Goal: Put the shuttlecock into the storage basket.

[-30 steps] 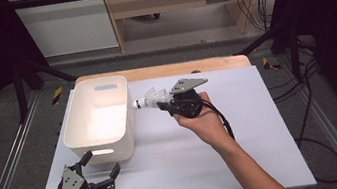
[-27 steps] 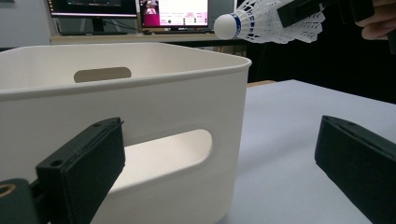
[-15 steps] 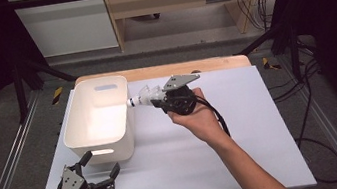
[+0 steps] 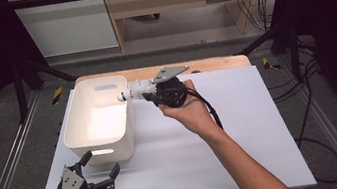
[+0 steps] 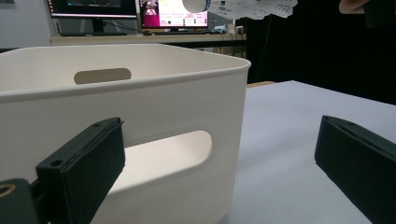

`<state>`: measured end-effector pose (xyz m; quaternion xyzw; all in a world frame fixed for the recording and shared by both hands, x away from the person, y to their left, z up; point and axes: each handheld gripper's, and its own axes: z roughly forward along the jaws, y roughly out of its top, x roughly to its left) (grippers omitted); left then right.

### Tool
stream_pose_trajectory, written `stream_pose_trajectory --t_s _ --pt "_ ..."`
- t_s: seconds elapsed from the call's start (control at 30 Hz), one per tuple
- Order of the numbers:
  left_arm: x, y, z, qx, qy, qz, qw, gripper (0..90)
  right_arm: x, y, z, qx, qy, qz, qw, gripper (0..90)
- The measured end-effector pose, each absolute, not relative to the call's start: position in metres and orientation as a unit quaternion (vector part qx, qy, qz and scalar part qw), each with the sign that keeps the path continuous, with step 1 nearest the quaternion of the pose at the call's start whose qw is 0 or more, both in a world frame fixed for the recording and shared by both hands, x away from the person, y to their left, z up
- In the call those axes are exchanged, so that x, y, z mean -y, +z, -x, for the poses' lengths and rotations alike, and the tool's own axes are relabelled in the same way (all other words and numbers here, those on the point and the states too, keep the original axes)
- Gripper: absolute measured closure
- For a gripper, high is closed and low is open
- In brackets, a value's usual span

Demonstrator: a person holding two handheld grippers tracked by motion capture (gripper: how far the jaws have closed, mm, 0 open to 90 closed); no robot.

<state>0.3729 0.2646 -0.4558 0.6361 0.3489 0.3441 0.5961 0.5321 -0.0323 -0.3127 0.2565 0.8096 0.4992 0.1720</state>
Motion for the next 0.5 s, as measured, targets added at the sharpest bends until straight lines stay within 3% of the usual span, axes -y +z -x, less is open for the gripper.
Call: stream_pose_trajectory --t_s 0.5 --pt "-0.265 -0.456 -0.373 -0.35 0.344 -0.636 0.596 1.7 0.014 -0.307 -0.54 -0.816 0.495 -0.243 0.172 89.3"
